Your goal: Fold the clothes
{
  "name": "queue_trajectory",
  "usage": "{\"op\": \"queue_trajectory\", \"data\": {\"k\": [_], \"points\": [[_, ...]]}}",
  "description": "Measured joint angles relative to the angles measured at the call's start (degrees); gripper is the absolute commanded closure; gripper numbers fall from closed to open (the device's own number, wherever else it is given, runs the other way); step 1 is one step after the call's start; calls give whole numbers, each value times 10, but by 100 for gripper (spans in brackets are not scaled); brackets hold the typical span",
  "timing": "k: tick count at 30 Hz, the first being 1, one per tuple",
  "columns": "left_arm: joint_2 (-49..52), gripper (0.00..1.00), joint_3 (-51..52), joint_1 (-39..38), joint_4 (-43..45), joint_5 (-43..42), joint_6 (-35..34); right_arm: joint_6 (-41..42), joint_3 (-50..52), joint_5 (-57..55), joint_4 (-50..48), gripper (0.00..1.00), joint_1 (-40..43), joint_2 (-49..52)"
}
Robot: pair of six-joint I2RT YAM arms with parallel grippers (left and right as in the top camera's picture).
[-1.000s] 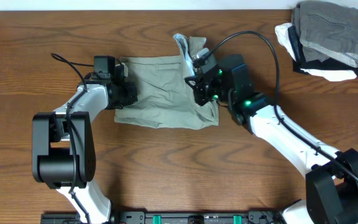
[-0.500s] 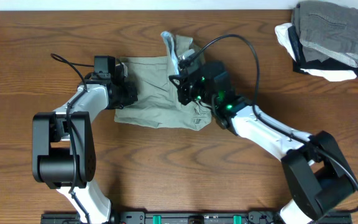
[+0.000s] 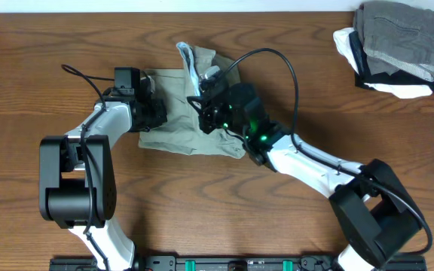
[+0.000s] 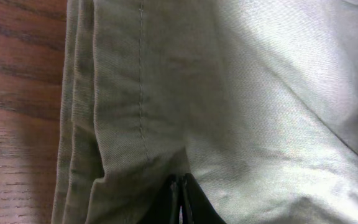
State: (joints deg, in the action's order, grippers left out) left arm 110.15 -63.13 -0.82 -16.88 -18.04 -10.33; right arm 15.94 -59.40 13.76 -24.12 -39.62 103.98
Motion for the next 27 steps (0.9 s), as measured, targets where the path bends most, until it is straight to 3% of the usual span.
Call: {"op": "queue_trajectory", "data": {"k": [2, 5, 7, 12, 27], "points": [[0, 92, 0, 0, 0, 0, 0, 2, 0, -5, -12, 96, -6, 11], [0, 65, -1, -1, 2, -9, -2, 5, 0, -15, -19, 96, -12, 19], [-1, 55, -4, -4, 1, -11, -1, 6, 0, -18, -23, 96, -12, 20], [-12, 41, -4, -2, -12, -9, 0, 10, 0, -23, -26, 97, -12, 20], [-159, 38, 10, 72, -75, 45, -4, 17, 0, -17, -42, 95, -12, 20]]}}
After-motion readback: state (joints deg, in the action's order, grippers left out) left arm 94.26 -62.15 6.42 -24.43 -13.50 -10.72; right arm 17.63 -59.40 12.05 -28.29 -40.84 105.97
